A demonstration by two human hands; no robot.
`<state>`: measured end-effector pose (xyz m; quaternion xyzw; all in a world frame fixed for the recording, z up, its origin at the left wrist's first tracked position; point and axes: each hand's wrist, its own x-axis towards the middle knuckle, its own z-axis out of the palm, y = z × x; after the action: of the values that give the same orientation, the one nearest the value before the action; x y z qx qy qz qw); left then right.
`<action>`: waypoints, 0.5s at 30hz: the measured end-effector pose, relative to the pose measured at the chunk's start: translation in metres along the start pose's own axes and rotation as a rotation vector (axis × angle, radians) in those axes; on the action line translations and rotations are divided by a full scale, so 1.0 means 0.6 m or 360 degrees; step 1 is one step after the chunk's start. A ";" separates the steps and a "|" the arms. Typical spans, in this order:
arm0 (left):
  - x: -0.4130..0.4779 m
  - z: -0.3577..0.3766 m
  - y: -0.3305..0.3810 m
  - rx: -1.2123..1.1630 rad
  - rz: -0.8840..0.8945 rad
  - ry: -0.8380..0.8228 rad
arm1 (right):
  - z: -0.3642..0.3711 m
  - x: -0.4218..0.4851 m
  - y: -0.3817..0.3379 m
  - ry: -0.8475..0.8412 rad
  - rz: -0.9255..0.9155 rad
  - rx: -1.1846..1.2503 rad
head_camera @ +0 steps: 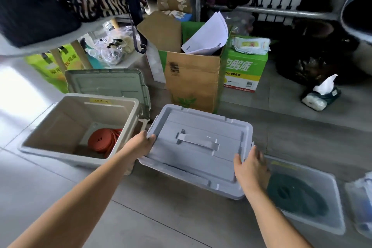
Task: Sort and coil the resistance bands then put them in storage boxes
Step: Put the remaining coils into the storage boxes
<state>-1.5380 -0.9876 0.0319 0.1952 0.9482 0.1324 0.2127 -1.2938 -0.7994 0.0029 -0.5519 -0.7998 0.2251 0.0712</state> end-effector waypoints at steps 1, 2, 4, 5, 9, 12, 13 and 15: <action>-0.022 -0.010 -0.003 0.0062 -0.0002 0.0010 | -0.006 0.002 -0.012 -0.0023 -0.0100 0.0024; -0.045 -0.018 -0.007 0.0115 -0.0001 0.0035 | -0.010 0.001 -0.025 -0.0056 -0.0223 0.0030; -0.091 -0.039 -0.020 0.0204 -0.0029 0.0057 | -0.016 -0.010 -0.052 -0.0167 -0.0430 0.0027; -0.113 -0.052 -0.027 0.0240 -0.0063 0.0044 | -0.019 -0.021 -0.065 -0.0251 -0.0502 0.0043; -0.150 -0.114 -0.076 0.0232 -0.0045 0.0029 | -0.019 -0.052 -0.126 -0.0527 -0.0818 -0.0002; -0.108 -0.151 -0.130 0.0232 -0.0041 0.0108 | 0.002 -0.048 -0.206 -0.0513 -0.0945 0.0041; -0.081 -0.159 -0.154 0.0209 -0.0032 0.0134 | 0.018 -0.045 -0.237 -0.0500 -0.0960 0.0062; -0.012 -0.180 -0.207 0.0164 0.0027 0.0249 | 0.057 -0.039 -0.301 -0.0534 -0.0961 0.0088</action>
<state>-1.6201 -1.1195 0.0874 0.2029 0.9658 0.1001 0.1266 -1.4511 -0.8826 0.0548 -0.2435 -0.9212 0.3029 0.0171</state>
